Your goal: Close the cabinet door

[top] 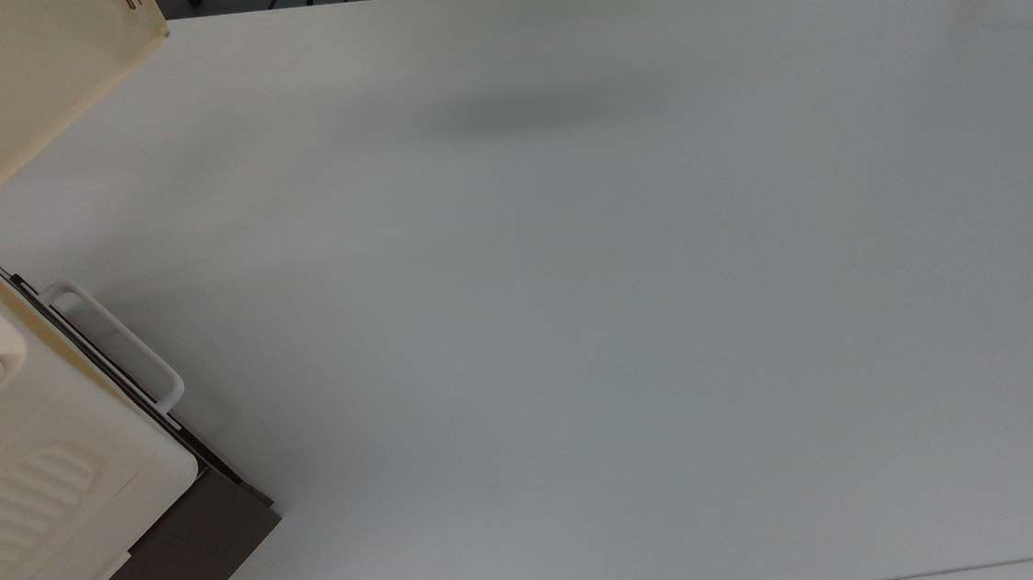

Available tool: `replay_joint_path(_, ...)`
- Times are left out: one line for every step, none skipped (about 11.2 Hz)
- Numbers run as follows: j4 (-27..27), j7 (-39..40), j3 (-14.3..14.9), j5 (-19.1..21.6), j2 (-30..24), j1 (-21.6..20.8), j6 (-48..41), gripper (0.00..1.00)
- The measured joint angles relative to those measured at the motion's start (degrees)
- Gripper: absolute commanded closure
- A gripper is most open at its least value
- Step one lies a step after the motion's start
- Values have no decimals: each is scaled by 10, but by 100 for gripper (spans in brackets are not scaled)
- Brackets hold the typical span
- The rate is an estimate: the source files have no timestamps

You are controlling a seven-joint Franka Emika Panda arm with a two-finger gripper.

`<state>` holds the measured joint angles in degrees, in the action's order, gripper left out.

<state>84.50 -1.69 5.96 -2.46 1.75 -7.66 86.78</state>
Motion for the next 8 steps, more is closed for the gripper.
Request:
replay_joint_path(0,0,0,0,0,0,0,0)
replay_joint_path(0,0,0,0,0,0,0,0)
replay_joint_path(0,0,0,0,0,0,0,0)
replay_joint_path(0,0,0,0,0,0,0,0)
replay_joint_path(0,0,0,0,0,0,0,0)
replay_joint_path(0,1,1,0,0,0,0,0)
replay_joint_path(0,1,1,0,0,0,0,28)
replay_joint_path(0,5,1,0,0,0,0,60)
